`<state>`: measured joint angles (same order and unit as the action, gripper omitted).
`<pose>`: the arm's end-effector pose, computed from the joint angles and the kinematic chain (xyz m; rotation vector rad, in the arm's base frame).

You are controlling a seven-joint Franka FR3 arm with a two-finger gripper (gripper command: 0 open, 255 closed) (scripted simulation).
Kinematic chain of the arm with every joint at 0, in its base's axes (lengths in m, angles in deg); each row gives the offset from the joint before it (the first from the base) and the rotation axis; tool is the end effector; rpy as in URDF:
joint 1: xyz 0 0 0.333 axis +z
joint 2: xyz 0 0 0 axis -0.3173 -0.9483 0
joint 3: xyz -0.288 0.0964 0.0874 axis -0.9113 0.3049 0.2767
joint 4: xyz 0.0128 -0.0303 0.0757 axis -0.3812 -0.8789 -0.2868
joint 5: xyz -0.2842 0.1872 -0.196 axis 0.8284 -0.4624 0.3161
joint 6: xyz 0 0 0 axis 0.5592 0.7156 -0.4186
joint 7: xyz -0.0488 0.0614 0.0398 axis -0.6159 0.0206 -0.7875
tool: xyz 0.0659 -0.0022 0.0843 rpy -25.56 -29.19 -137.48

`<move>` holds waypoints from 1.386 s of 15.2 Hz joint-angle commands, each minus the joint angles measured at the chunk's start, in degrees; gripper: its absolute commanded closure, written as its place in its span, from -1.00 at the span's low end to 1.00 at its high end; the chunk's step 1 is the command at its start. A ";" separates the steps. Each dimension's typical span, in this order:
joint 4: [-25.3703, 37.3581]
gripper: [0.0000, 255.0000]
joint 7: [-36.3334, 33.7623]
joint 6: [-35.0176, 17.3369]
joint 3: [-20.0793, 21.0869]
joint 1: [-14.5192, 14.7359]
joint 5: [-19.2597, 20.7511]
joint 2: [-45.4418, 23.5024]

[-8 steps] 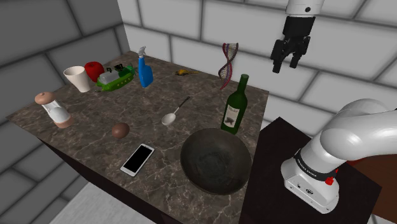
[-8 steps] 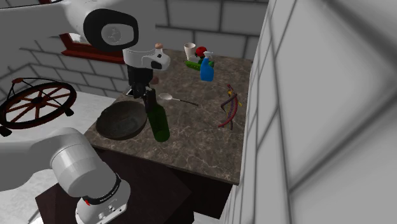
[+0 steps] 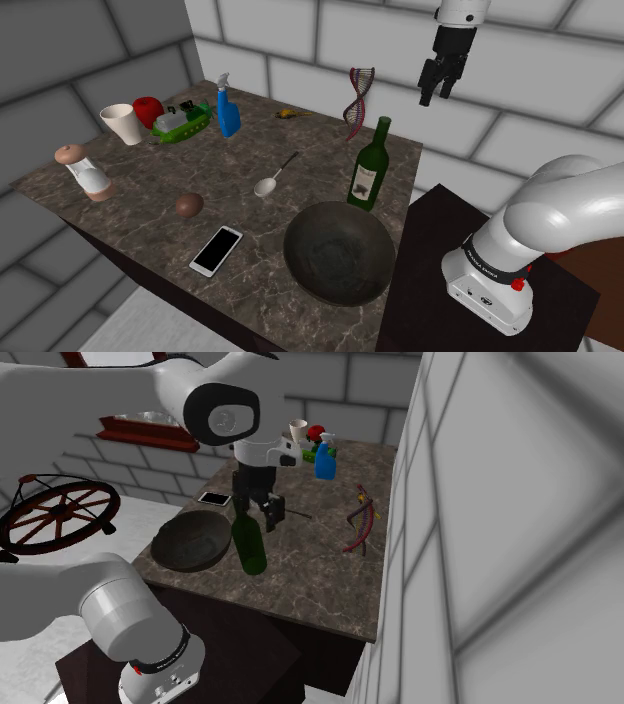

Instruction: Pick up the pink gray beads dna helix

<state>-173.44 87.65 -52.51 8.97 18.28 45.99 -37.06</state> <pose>0.3366 -0.0621 0.5251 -3.0668 -0.0230 0.2171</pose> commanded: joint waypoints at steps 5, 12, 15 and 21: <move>6.68 -1.00 12.24 -7.75 -5.56 1.83 0.85 -11.62; 17.61 -1.00 26.84 -13.65 -10.51 3.88 -2.73 -26.01; 23.49 -1.00 33.17 -14.89 -11.81 4.24 -5.59 -32.50; 37.60 -1.00 44.97 -14.75 -12.38 3.20 -12.39 -45.82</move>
<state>-139.23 130.24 -67.95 -3.28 21.92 34.91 -80.25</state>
